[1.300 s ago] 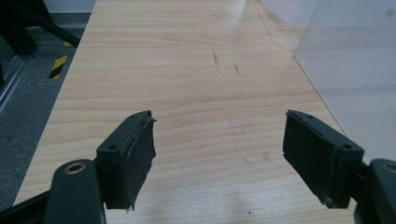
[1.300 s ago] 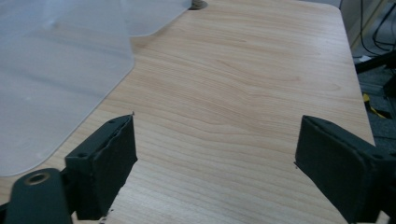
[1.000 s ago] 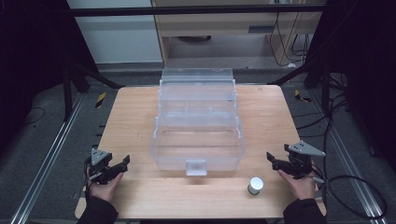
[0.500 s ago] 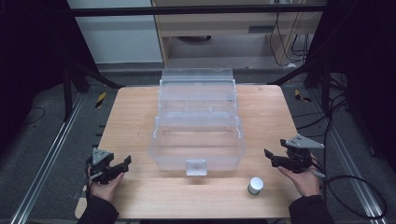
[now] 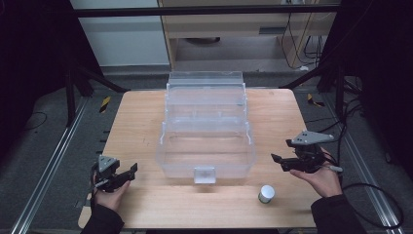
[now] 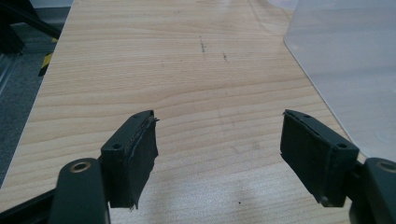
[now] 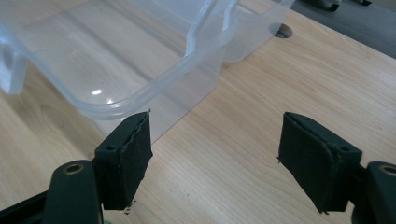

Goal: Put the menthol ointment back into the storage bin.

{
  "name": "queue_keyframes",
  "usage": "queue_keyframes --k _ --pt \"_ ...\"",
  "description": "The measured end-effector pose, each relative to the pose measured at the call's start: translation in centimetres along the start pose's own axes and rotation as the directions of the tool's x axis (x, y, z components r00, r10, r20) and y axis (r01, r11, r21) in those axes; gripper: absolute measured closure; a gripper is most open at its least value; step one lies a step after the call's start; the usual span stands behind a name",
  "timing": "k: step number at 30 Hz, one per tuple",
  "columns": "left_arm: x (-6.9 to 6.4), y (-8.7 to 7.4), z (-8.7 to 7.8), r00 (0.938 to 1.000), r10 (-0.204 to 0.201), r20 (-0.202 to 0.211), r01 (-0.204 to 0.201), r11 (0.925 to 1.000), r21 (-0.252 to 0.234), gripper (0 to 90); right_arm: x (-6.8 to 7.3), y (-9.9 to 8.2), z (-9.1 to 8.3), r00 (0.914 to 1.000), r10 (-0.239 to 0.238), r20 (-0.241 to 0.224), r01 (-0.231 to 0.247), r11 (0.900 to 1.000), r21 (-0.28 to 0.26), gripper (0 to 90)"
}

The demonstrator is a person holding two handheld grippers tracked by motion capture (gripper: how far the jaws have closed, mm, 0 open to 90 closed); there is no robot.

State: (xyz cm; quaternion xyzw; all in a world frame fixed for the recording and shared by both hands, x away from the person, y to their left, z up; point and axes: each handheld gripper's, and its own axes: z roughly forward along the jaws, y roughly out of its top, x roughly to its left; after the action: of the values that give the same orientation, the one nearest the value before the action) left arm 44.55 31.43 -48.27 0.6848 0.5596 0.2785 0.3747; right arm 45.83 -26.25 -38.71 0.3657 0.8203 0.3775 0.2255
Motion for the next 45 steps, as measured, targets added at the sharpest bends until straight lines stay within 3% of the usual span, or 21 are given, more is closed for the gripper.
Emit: queue_keyframes --k 8,11,18,30,31,32,34,41,45 --pt "0.0 0.0 0.0 1.0000 0.004 -0.003 -0.004 1.0000 0.001 26.8 0.7 1.5 -0.5 0.9970 -0.070 -0.032 0.072 0.9958 0.057 24.8" --pt "0.0 0.0 0.1 1.0000 0.007 -0.005 -0.007 1.0000 0.004 26.8 1.2 1.9 -0.6 0.9913 -0.126 -0.039 0.128 0.9893 0.070 24.5" --pt "-0.1 0.0 0.1 0.9999 0.013 -0.006 -0.013 0.9999 0.007 27.0 2.1 2.3 -0.5 0.9789 -0.169 -0.115 0.184 0.9740 0.132 22.5" --pt "-0.1 0.0 0.2 0.9998 0.017 -0.005 -0.016 0.9998 0.014 27.0 3.2 2.2 -0.1 0.9472 -0.238 -0.215 0.285 0.9329 0.221 20.3" --pt "-0.1 0.0 0.2 0.9998 0.017 -0.005 -0.017 0.9997 0.015 27.0 3.3 2.2 -0.1 0.9441 -0.244 -0.222 0.293 0.9283 0.229 20.3" --pt "-0.1 0.0 0.2 0.9998 0.018 -0.005 -0.018 0.9997 0.015 27.0 3.6 2.1 0.0 0.9362 -0.258 -0.239 0.315 0.9165 0.246 20.4" --pt "-0.1 0.0 0.2 0.9998 0.018 -0.005 -0.018 0.9997 0.014 27.1 3.6 2.1 0.1 0.9344 -0.262 -0.241 0.321 0.9135 0.250 20.4" --pt "-0.1 0.0 0.2 0.9998 0.019 -0.004 -0.019 0.9997 0.014 27.1 4.2 1.8 0.7 0.9125 -0.286 -0.292 0.371 0.8793 0.298 20.3" --pt "-0.1 0.0 0.2 0.9998 0.020 -0.003 -0.020 0.9997 0.014 27.1 4.3 1.6 0.9 0.9072 -0.285 -0.310 0.380 0.8714 0.311 20.6"
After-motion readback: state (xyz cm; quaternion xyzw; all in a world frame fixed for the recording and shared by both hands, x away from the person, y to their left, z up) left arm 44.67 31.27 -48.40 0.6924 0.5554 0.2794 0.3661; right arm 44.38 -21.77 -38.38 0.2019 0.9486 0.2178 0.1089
